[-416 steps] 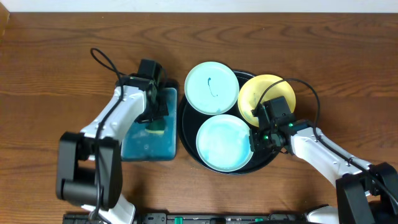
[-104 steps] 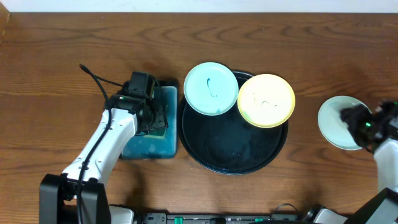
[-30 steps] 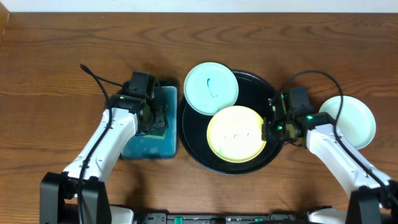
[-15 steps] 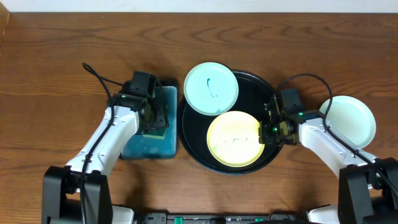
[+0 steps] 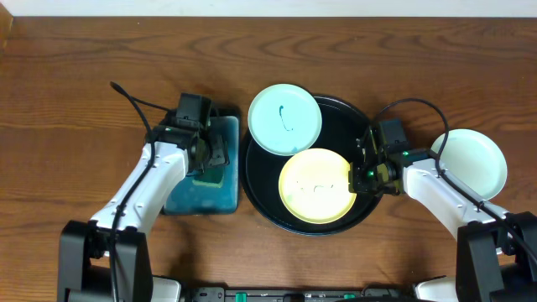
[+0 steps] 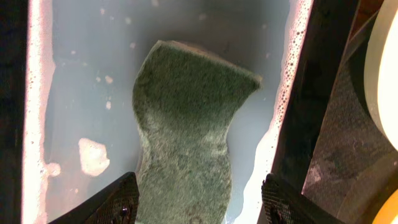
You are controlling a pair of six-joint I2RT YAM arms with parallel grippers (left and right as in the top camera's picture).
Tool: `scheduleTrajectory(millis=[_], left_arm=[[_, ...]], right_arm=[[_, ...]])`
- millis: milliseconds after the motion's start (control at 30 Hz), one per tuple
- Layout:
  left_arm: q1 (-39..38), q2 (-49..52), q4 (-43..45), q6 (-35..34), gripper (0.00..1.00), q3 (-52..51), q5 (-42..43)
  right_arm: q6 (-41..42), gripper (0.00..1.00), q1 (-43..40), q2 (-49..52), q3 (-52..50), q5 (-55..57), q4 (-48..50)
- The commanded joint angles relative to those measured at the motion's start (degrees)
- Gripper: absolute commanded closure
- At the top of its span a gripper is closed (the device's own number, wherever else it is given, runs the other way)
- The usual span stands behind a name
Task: Clean dirty plates on tray and stack at the side
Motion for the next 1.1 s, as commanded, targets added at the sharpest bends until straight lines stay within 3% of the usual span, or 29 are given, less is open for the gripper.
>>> scheduleTrajectory(millis=[0,267,400,667,733,800,833,1067], left_arm=[[0.24,2.32,1.11,0.09,0.35,-0.7,-0.74],[0.24,9.4,3.93,0.04,0.39,-0.7,-2.01],[0.24,12.46,4.39,0.04,0.6,-0.7,-1.99],[0.24,12.79,4.28,0.07,0.9,-0.7,-1.99],[0.24,12.46,3.91,0.07,0.86,-0.68,-1.99],[0.24,11.72,3.67,0.09,0.59,-0.68,-1.99],[0.24,11.13,3.52,0.09,0.51,-0.68,-1.99],[0.24,4.59,3.02,0.11,0.48,-0.35,-2.01]], right_arm=[[1.03,0.99,0.63,0.42,-0.35,0.5,0.17],[1.03,0.99,0.63,0.42,-0.37,0.5,0.17],[1.03,0.99,0.63,0.42,-0.37,0.5,0.17],[1.03,0.99,0.63,0.42,-0.35,0.5,0.04],[1.03,0.99,0.63,0.42,-0.35,0.5,0.0],[1.03,0.99,0.63,0.42,-0.37,0.5,0.0],[1.03,0.99,0.63,0.42,-0.35,0.5,0.0],[1.03,0.99,0.63,0.42,-0.37,0.5,0.0]])
